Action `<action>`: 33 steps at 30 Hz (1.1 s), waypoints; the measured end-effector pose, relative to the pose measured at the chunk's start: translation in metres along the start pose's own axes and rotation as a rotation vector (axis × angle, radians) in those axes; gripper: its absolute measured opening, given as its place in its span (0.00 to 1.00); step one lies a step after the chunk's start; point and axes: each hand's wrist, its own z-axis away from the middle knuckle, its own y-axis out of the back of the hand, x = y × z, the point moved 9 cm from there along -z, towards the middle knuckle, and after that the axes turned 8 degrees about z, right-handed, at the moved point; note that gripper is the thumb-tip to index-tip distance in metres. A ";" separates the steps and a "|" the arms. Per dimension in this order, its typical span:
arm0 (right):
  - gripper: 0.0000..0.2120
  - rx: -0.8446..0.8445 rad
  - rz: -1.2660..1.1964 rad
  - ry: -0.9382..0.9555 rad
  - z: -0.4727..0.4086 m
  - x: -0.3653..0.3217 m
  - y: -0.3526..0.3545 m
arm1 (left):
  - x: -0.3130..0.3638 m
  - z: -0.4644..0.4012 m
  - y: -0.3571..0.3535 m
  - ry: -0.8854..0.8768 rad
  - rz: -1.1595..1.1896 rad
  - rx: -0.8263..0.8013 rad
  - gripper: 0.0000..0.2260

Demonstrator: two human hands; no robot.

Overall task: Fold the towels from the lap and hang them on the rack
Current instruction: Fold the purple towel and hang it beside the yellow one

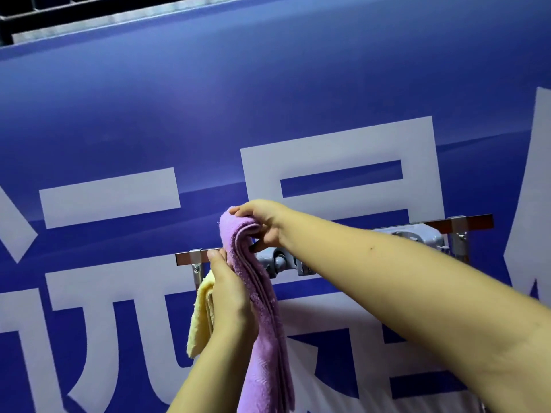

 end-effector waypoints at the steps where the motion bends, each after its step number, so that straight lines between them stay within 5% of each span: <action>1: 0.11 0.011 -0.031 -0.001 -0.001 0.003 0.002 | -0.001 -0.002 0.000 -0.001 0.018 -0.006 0.27; 6: 0.12 0.218 -0.228 0.023 -0.005 0.004 0.023 | -0.002 -0.014 -0.009 0.052 0.001 -0.067 0.27; 12: 0.19 0.364 -0.391 0.079 0.001 -0.017 0.058 | 0.010 -0.028 -0.036 -0.072 -0.341 -0.288 0.26; 16: 0.04 0.352 -0.480 0.083 0.022 -0.016 0.077 | 0.009 -0.023 -0.039 -0.284 -0.661 -0.433 0.17; 20: 0.10 0.347 -0.591 0.081 0.040 -0.008 0.094 | 0.003 -0.014 -0.046 -0.511 -0.985 -0.550 0.37; 23: 0.09 0.358 -0.627 0.051 0.050 0.002 0.103 | 0.006 -0.017 -0.037 -0.455 -1.074 -0.482 0.40; 33: 0.08 0.347 -0.613 0.001 0.089 0.049 0.125 | 0.043 -0.016 -0.028 -0.827 -1.573 -0.383 0.06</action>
